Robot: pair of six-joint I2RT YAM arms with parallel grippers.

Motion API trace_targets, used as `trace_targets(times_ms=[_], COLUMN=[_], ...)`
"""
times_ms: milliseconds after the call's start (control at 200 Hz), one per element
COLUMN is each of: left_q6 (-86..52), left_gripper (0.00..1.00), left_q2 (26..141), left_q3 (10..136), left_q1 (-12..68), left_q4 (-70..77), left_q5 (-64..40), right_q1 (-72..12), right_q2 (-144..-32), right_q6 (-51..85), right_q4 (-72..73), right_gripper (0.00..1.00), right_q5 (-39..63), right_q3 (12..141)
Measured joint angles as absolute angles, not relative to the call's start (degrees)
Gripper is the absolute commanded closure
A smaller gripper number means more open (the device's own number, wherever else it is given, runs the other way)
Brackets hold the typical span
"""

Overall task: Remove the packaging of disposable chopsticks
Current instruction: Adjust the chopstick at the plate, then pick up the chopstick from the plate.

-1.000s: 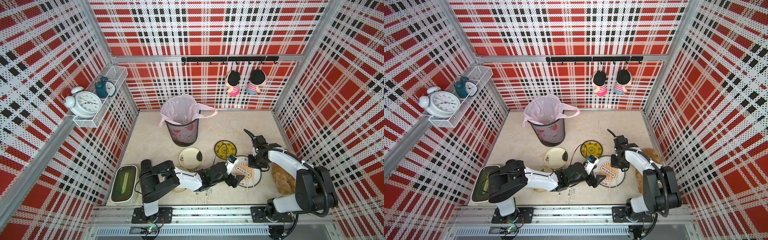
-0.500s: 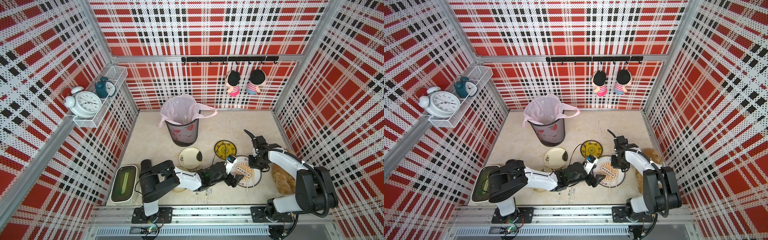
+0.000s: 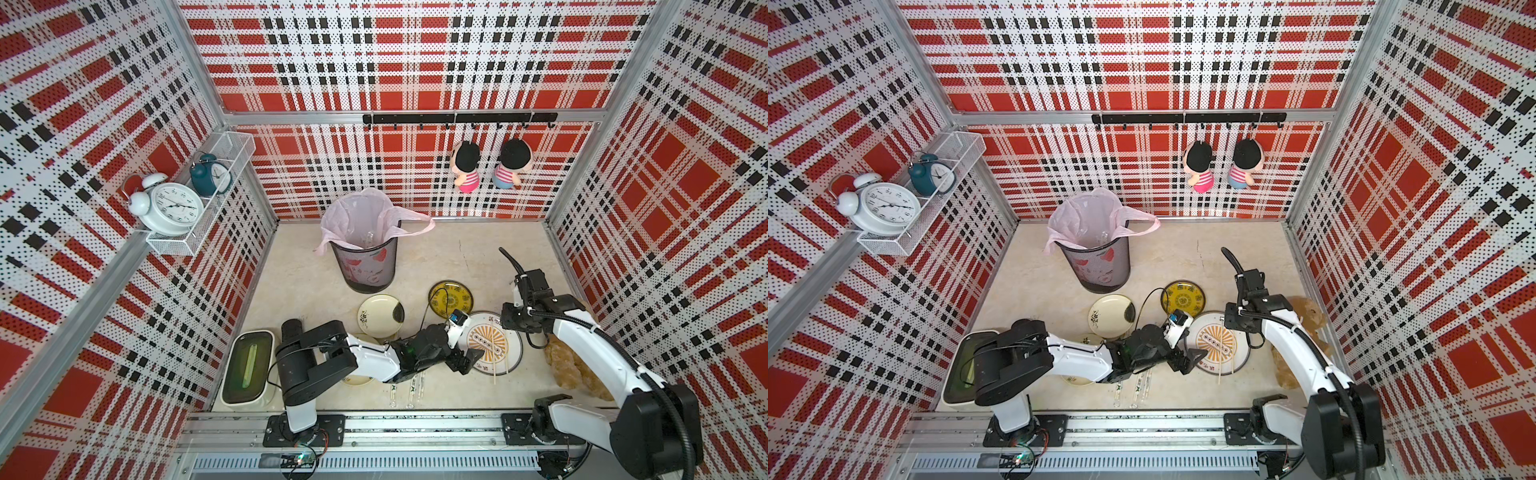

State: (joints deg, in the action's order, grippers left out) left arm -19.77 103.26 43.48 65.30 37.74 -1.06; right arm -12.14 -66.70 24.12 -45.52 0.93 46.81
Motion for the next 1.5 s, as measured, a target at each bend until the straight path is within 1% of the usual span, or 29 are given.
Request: trace_targets(times_ms=[100, 336, 446, 807, 1047, 1333, 1498], left_q6=[-20.08, -20.6, -20.62, -20.64, -20.64, -20.64, -20.64], left_gripper=[0.09, 0.09, 0.09, 0.09, 0.09, 0.09, 0.09], left_q2=[102.56, 102.45, 102.45, 102.5, 102.83, 103.53, 103.57], left_q3=[42.76, 42.52, 42.52, 42.52, 42.52, 42.52, 42.52], left_q1=[64.99, 64.95, 64.95, 64.95, 64.9, 64.69, 64.34], left_q4=[38.15, 39.64, 40.03, 40.66, 40.73, 40.84, 41.15], left_q5=[-1.06, -1.15, -1.19, -1.54, -1.72, -2.28, -2.39], right_q1=[-15.46, -19.88, -20.25, -20.25, -20.25, -20.25, -20.25], right_q2=[-65.54, -68.03, -69.76, -74.83, -76.93, -77.71, -77.78], right_q6=[26.13, 30.89, 31.94, 32.97, 33.1, 33.23, 33.19], right_q4=[-44.05, -42.41, -41.28, -39.0, -37.71, -36.8, -35.59], right_gripper=[0.6, 0.67, 0.7, 0.75, 0.82, 0.94, 0.96], right_q5=[2.09, 2.5, 2.04, 0.67, -0.34, -0.73, 0.16], right_q3=[45.43, 42.17, 41.08, 39.42, 39.42, 39.4, 39.4])
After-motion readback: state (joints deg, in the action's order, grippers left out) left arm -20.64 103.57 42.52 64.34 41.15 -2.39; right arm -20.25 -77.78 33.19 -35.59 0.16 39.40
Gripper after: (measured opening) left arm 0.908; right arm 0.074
